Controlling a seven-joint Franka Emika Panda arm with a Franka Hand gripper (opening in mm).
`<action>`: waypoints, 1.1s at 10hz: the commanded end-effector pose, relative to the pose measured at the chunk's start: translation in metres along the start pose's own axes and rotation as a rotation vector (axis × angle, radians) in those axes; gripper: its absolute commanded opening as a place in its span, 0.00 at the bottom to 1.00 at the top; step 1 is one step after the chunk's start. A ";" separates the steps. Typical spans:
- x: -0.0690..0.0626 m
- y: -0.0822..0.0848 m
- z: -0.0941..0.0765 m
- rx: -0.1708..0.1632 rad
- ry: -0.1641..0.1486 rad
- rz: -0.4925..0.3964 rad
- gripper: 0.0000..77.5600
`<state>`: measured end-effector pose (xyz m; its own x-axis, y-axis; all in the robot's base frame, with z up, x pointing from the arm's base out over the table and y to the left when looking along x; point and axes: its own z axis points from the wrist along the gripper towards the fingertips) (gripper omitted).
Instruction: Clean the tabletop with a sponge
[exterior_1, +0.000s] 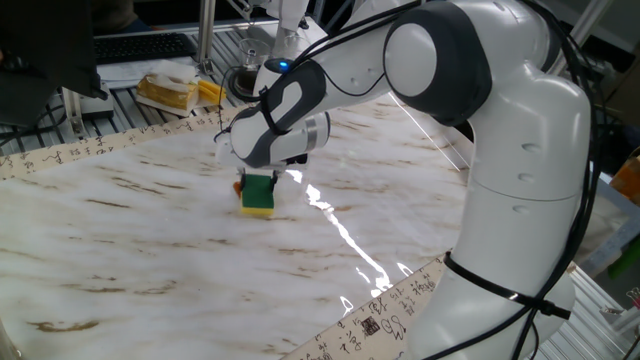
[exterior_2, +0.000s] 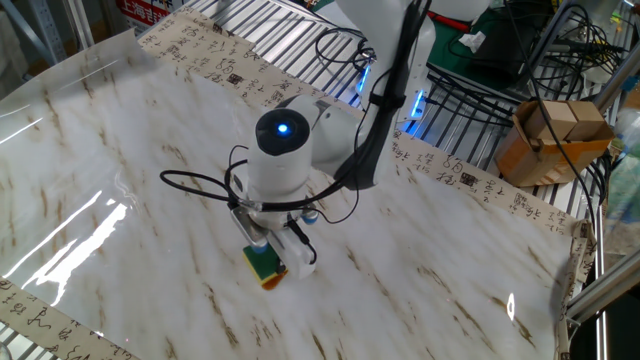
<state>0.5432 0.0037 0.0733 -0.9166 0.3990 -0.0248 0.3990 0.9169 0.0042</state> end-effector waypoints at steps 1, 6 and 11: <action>-0.001 0.005 -0.005 0.001 -0.001 0.013 0.01; -0.011 0.016 -0.012 -0.006 0.007 0.033 0.01; -0.004 0.031 0.009 -0.019 -0.023 0.055 0.01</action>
<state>0.5610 0.0247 0.0694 -0.8956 0.4429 -0.0418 0.4424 0.8966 0.0203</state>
